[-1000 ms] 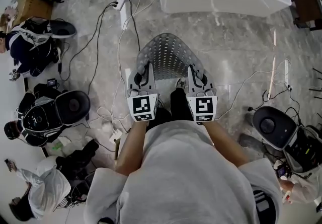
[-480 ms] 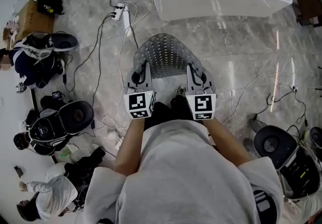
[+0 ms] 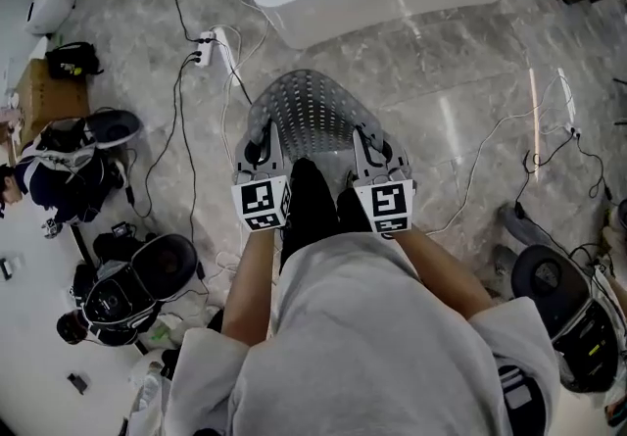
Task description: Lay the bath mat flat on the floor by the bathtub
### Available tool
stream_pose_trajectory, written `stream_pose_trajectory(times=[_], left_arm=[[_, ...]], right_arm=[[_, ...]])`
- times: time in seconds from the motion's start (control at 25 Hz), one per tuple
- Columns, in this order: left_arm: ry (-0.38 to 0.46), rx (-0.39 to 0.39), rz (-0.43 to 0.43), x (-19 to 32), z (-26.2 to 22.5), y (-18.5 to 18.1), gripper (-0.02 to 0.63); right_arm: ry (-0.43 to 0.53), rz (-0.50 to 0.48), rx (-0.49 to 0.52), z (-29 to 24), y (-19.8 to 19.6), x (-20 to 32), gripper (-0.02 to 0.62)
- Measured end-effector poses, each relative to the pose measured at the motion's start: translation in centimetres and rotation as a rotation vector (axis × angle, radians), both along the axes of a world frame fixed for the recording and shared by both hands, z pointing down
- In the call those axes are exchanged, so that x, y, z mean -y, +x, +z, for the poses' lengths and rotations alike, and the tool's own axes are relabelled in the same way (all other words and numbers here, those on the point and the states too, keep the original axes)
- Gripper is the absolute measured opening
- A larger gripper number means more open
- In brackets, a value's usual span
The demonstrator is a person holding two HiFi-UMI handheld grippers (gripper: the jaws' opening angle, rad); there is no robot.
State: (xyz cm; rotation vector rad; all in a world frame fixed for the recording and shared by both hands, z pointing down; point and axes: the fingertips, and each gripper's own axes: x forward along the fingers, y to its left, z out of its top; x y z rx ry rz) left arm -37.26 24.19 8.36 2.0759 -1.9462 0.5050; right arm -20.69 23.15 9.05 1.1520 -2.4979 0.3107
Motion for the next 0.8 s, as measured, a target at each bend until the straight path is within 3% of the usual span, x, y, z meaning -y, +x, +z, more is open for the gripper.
stream_pose_trajectory(times=[0.44, 0.8], left_arm=[[-0.067, -0.034, 0.176, 7.6, 3.0, -2.3, 0.031], [-0.089, -0.018, 0.363, 14.9, 6.9, -7.1, 0.031]], right_arm=[[-0.053, 0.167, -0.026, 2.8, -2.8, 5.2, 0.021], [-0.121, 0.318, -0.05, 6.8, -6.5, 8.4, 0.02]])
